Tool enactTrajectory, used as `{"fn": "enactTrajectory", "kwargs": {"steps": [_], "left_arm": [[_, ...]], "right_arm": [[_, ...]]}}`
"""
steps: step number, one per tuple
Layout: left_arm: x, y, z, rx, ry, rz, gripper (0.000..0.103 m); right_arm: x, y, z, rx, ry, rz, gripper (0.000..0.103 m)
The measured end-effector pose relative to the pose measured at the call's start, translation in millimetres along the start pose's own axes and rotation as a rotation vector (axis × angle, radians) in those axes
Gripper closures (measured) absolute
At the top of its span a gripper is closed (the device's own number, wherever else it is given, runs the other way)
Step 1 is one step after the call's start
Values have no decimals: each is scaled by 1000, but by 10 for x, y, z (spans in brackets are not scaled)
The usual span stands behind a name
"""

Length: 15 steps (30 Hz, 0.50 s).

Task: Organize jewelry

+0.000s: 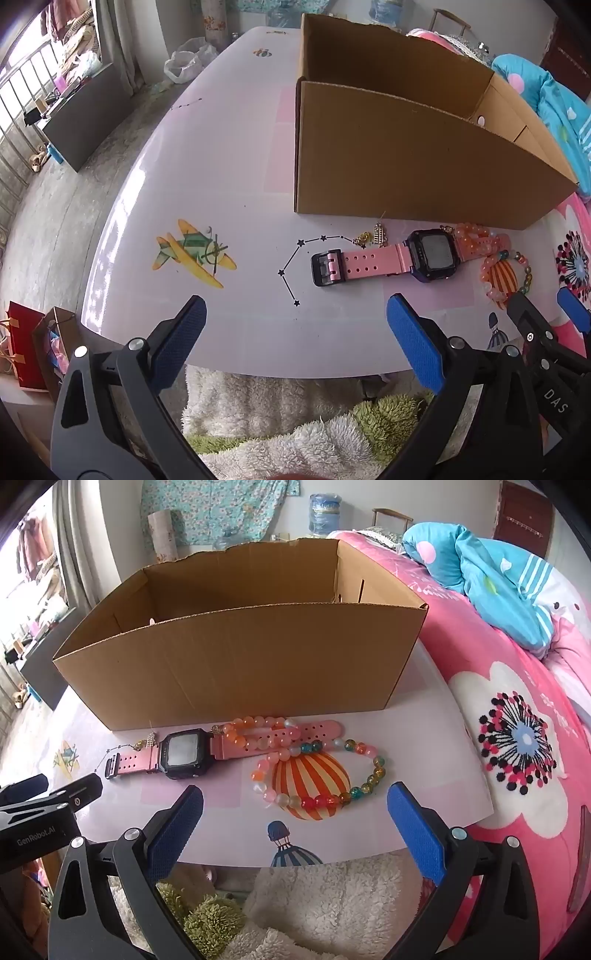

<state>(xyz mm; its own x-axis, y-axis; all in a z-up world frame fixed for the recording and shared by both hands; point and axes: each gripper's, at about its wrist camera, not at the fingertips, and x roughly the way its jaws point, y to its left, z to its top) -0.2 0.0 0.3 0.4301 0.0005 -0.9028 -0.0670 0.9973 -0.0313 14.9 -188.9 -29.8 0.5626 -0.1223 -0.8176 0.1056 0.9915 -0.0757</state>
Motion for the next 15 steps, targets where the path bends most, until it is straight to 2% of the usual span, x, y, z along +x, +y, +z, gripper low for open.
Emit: {"fn": "enactTrajectory", "kwargs": {"steps": [12,15], "left_arm": [[100,23,-99,-7,7,2,8],[131,29,-26,-10,23,-2,8]], "right_arm": [[-8,74,35,0,12,1,6],[4,69,50,-2,15,7,6]]}}
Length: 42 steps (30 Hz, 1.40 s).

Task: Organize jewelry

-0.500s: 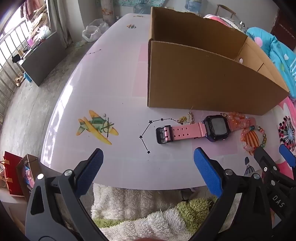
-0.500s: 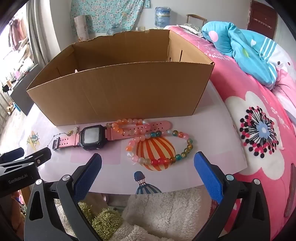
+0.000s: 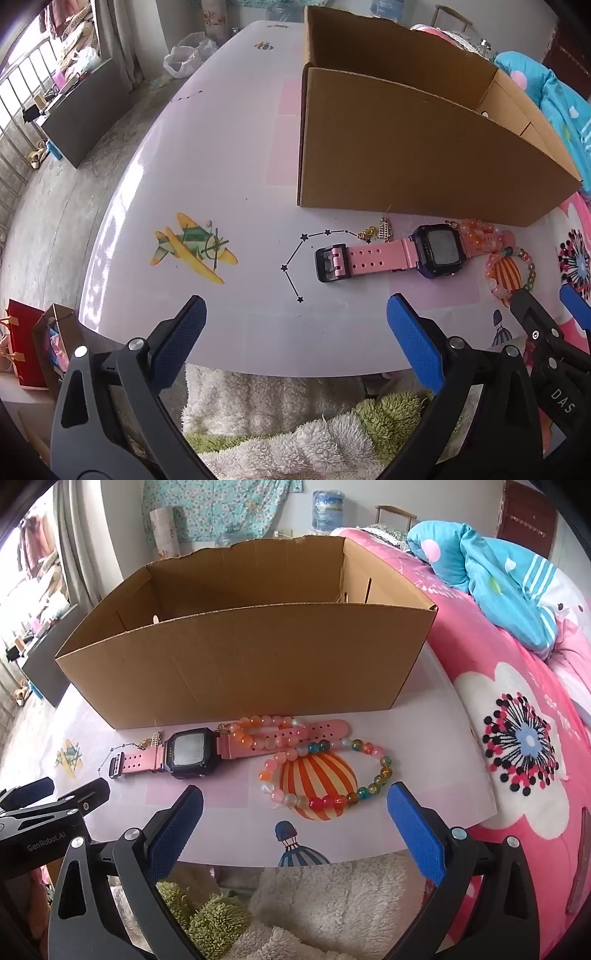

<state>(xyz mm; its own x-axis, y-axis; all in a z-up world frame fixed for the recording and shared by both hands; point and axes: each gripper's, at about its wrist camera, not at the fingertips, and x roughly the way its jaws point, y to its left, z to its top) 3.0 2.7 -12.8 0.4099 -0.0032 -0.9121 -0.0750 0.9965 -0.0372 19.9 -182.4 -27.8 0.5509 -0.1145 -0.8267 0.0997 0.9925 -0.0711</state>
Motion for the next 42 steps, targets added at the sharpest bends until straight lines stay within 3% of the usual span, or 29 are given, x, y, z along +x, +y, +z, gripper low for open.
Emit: {"fn": "enactTrajectory", "kwargs": {"steps": [42], "left_arm": [[-34,23,-2,20,16,-1,8]], "right_arm": [[17,-50,-15,0,3,1,6]]}}
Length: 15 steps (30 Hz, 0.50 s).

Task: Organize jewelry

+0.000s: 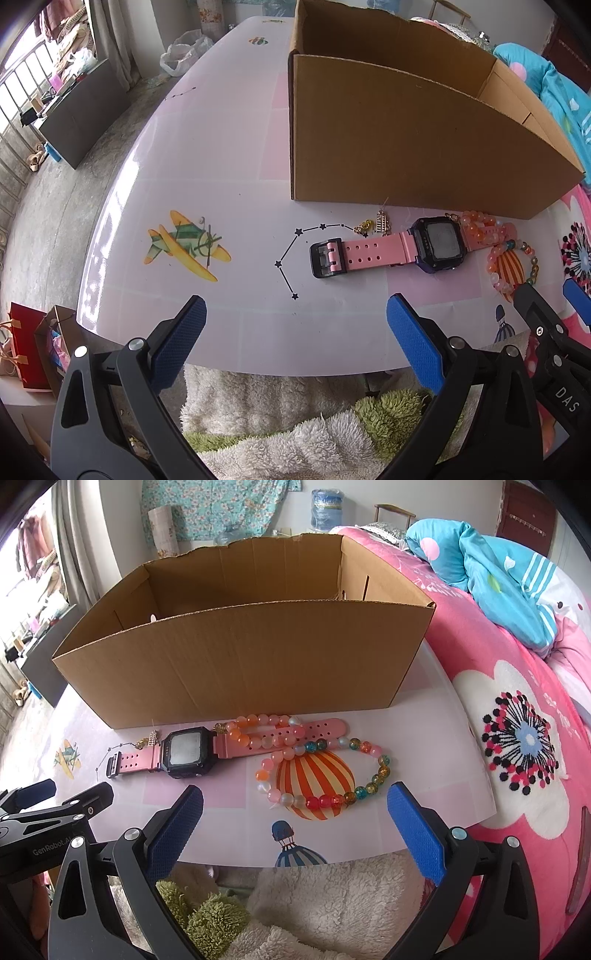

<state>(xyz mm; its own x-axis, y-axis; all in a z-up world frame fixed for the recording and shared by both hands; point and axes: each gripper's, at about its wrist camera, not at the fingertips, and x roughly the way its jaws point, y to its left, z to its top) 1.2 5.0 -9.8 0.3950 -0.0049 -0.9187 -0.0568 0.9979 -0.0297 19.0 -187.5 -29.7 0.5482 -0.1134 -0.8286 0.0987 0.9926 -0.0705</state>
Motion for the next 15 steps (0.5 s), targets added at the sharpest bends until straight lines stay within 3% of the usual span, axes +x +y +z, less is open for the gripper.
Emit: {"fn": "enactTrajectory", "kwargs": {"steps": [15], "left_arm": [[-3,10,-1,4,5,2,8]], "right_arm": [[10,-8,-4,0,2,2,6]]}}
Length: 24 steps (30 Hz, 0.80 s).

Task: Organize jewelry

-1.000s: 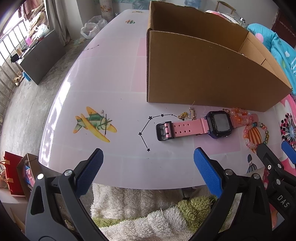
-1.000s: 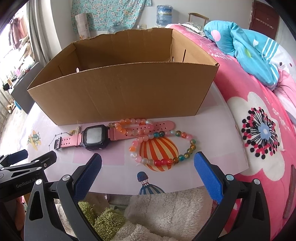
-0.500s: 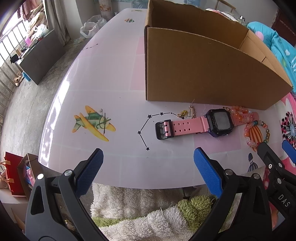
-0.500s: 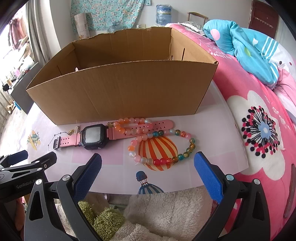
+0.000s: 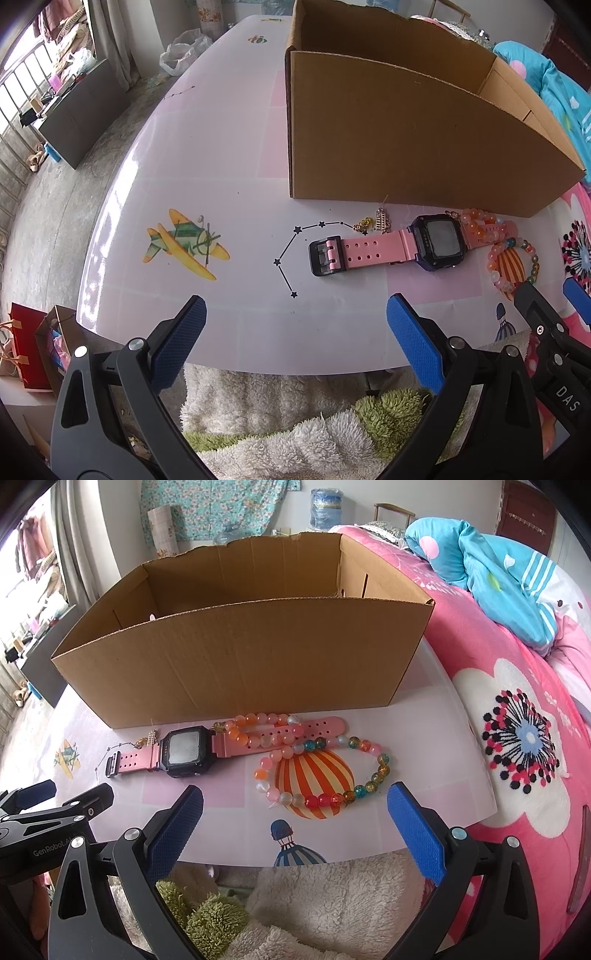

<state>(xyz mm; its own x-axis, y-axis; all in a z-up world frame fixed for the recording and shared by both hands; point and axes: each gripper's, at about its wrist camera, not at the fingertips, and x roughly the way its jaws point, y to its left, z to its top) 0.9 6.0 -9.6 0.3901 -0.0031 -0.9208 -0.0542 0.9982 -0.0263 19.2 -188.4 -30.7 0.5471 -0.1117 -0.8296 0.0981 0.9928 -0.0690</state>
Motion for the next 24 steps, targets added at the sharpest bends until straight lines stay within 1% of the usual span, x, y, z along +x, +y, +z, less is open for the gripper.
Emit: {"fn": "enactTrajectory", "kwargs": {"steps": [11,13,16,20,21,24], "left_arm": [[-3,-51,-11,29,8,-10,8],[-25,-73,-16,46,-3,-23,8],[-45,-113,-7,74,-19,-65,8],[-83,-177,26,119,-42,-153,8],[-96,-196,34,134,-47,-198,8],[-154,-237,54,170,-74,-382,8]], "right_arm": [[-7,-87,-64,17,-9,-7,6],[-38,-145,-61,27,-20,-11,6],[-109,-345,-75,51,-60,-22,6],[-137,-645,-76,90,-88,-55,6],[-135,-716,-78,101,-90,-60,6],[-102,-895,-55,138,-89,-44,6]]}}
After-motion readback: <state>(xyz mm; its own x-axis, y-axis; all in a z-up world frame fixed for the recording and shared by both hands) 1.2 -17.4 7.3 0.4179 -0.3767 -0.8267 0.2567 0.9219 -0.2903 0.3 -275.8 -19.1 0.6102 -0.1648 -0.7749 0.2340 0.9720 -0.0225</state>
